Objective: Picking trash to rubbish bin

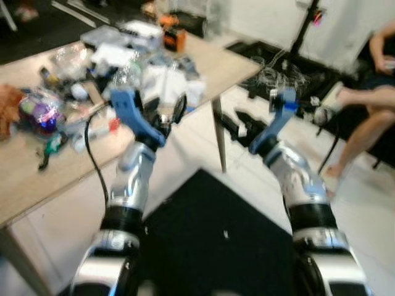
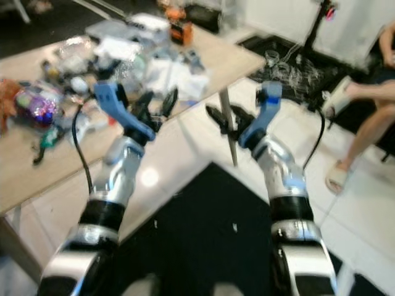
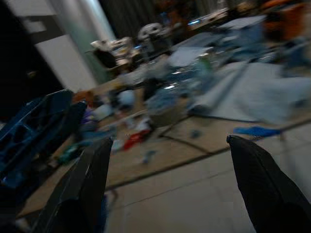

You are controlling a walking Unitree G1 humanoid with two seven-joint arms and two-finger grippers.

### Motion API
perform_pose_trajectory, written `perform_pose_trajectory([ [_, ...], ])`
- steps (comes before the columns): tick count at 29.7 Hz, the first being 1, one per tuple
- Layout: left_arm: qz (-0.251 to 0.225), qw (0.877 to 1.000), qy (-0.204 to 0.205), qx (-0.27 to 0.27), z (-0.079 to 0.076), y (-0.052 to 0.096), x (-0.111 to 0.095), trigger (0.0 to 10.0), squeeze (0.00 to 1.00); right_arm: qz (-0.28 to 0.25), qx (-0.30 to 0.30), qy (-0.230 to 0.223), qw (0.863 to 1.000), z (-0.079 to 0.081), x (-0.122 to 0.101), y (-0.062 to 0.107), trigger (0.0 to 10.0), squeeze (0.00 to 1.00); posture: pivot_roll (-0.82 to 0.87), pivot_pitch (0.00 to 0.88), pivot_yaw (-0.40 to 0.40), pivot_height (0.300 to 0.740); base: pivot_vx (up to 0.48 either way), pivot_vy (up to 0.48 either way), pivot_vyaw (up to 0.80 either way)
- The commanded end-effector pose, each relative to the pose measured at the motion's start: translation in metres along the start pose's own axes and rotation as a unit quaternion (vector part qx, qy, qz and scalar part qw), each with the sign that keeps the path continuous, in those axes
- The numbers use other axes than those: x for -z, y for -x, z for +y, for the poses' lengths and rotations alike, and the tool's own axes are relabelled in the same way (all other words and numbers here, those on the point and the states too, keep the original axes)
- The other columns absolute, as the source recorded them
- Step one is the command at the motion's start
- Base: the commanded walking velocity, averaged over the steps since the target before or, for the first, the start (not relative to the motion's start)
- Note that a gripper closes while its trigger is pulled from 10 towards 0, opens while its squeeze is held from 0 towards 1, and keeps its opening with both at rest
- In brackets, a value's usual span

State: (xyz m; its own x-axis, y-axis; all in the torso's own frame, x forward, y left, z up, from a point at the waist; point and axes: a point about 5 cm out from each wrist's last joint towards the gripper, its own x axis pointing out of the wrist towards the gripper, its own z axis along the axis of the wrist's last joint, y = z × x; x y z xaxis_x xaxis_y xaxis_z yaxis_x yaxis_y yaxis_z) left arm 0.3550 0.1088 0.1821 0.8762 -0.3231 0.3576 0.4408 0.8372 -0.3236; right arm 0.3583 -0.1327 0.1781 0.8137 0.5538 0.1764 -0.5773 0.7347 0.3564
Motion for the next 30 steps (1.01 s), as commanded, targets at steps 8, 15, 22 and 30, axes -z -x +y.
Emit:
perform_pose_trajectory([
  [8, 0.030, 0.999, -0.022, 0.010, -0.0045, 0.0008, 0.0112, 10.0, 0.00, 0.013, 0.004, 0.002, 1.000, -0.0045, 0.0027, 0.0039, 10.0, 0.00, -0.07, 0.000, -0.069, 0.740, 0.000, 0.000, 0.76],
  [15, 0.032, 0.999, -0.025, 0.015, -0.0061, 0.0000, 0.0116, 10.0, 0.00, 0.015, 0.006, 0.008, 1.000, -0.0051, 0.0031, 0.0033, 10.0, 0.00, -0.07, 0.000, -0.071, 0.740, 0.000, 0.000, 0.76],
  [22, 0.035, 0.999, -0.031, 0.017, -0.0066, -0.0020, 0.0112, 10.0, 0.00, 0.015, 0.009, 0.008, 1.000, -0.0065, 0.0029, 0.0029, 10.0, 0.00, -0.07, 0.000, -0.068, 0.740, 0.000, 0.000, 0.76],
  [30, 0.039, 0.998, -0.036, 0.021, -0.0082, -0.0038, 0.0114, 10.0, 0.00, 0.015, 0.012, 0.007, 1.000, -0.0077, 0.0029, 0.0036, 10.0, 0.00, -0.07, 0.000, -0.069, 0.740, 0.000, 0.000, 0.76],
])
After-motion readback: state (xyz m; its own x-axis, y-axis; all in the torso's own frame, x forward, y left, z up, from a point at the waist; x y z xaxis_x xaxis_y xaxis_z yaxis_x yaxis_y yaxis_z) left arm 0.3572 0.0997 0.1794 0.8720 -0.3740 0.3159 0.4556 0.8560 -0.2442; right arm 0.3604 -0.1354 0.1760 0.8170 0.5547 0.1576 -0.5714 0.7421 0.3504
